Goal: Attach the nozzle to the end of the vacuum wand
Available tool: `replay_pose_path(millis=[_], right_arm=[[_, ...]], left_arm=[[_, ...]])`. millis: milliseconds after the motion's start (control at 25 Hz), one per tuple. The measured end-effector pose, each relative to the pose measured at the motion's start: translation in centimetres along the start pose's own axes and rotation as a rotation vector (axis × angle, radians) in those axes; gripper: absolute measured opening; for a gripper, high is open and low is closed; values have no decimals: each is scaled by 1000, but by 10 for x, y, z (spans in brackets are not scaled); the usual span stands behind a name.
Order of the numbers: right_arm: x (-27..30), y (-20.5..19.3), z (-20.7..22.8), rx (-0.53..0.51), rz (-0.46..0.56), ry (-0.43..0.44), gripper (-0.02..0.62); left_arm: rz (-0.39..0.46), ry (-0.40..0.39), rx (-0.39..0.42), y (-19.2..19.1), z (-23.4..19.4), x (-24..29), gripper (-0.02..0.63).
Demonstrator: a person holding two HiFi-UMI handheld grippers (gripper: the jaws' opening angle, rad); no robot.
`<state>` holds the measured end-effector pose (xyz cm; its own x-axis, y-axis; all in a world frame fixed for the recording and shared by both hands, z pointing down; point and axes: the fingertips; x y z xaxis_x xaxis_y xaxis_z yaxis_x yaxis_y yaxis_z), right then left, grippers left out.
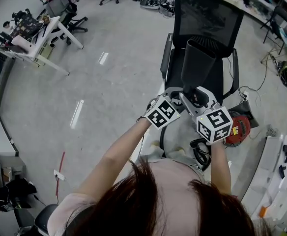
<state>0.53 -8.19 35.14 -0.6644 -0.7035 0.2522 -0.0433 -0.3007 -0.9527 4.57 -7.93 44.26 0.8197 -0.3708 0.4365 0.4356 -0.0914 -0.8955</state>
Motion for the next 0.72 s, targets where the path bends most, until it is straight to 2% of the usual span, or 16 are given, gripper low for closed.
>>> replay_pose_path(millis=[200, 280, 480, 600, 720], right_arm=[[1, 2, -4, -38, -70, 59, 170], [2, 2, -3, -66, -54, 41, 170], [2, 4, -1, -104, 87, -77, 178], [1, 2, 0, -106, 94, -113, 178], [3, 1, 0, -81, 60, -95, 178]], left_arm=[[-8, -21, 7, -2, 3, -2, 152], [-8, -20, 5, -3, 3, -2, 152], [-18, -13, -13, -5, -3, -1, 152], [-24, -20, -5, -6, -2, 0, 152], [-25, -22, 9, -5, -2, 0, 152]])
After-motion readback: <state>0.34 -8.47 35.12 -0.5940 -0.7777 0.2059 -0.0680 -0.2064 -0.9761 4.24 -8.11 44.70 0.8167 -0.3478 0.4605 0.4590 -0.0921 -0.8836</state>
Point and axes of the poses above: the fingertips, and each gripper's own axes: x forward along the fingers, z to its right, y out of its top, and after that the axes turned 6 degrees about y, right-handed
